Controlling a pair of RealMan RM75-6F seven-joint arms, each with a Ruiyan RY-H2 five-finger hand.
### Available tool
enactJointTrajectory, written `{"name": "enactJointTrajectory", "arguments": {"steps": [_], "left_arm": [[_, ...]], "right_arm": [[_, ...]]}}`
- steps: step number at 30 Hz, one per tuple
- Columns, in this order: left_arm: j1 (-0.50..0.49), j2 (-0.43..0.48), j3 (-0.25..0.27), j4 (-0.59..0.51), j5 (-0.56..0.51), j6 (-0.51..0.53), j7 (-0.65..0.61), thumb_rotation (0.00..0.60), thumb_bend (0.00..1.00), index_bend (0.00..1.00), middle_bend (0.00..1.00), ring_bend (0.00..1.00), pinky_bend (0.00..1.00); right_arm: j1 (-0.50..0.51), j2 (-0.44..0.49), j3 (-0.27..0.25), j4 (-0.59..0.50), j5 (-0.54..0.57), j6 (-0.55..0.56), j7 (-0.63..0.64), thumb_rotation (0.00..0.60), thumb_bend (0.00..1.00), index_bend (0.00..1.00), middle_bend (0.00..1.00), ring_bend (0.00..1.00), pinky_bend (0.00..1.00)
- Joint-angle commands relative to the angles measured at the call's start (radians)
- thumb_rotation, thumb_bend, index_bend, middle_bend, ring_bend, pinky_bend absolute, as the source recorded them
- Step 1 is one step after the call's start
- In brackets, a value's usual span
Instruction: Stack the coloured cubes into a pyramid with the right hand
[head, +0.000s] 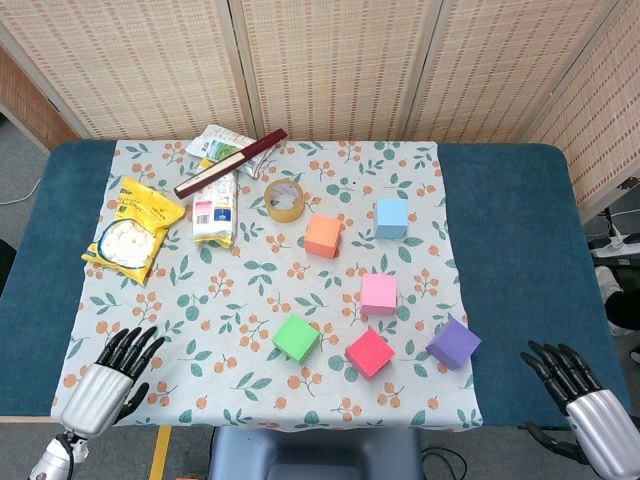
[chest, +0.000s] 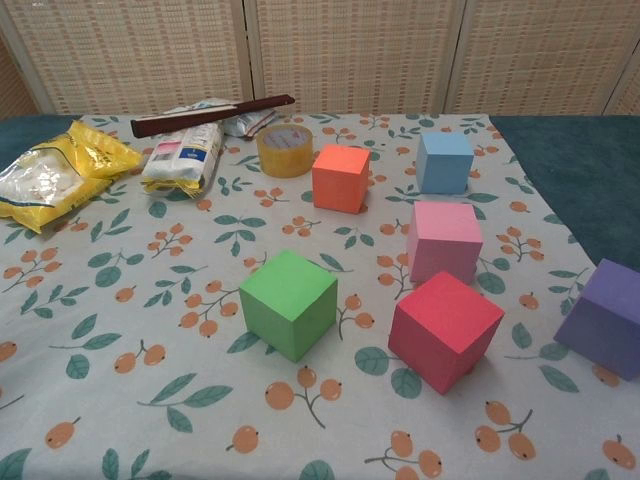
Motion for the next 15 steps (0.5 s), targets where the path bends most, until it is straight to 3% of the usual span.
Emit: {"name": "enactJointTrajectory", "arguments": {"steps": [1, 9, 15], "left_arm": [[0.002, 0.001, -0.001, -0.001, -0.001, 0.004, -0.002, 0.6, 0.44, 0.0, 0.0, 0.0, 0.12], [-0.004, 0.01, -0.009, 0.002, -0.018, -0.002, -0.027, 0.6, 0.44, 0.0, 0.0, 0.0, 0.12], [-0.017, 0.017, -0.031, 0.011, -0.047, -0.009, -0.071, 0.6, 0.44, 0.0, 0.0, 0.0, 0.12]], "right_arm": [[0.004, -0.001, 0.001, -0.001, 0.003, -0.011, -0.006, 0.6, 0.15, 0.0, 0.0, 0.0, 0.0], [0.045, -0.019, 0.012, -0.018, 0.025, -0.118, -0.088, 0.6, 0.15, 0.0, 0.0, 0.0, 0.0], [0.18, 0.001, 0.074, -0.107, 0.09, -0.368, -0.3, 0.6, 0.15, 0.0, 0.0, 0.0, 0.0]]}}
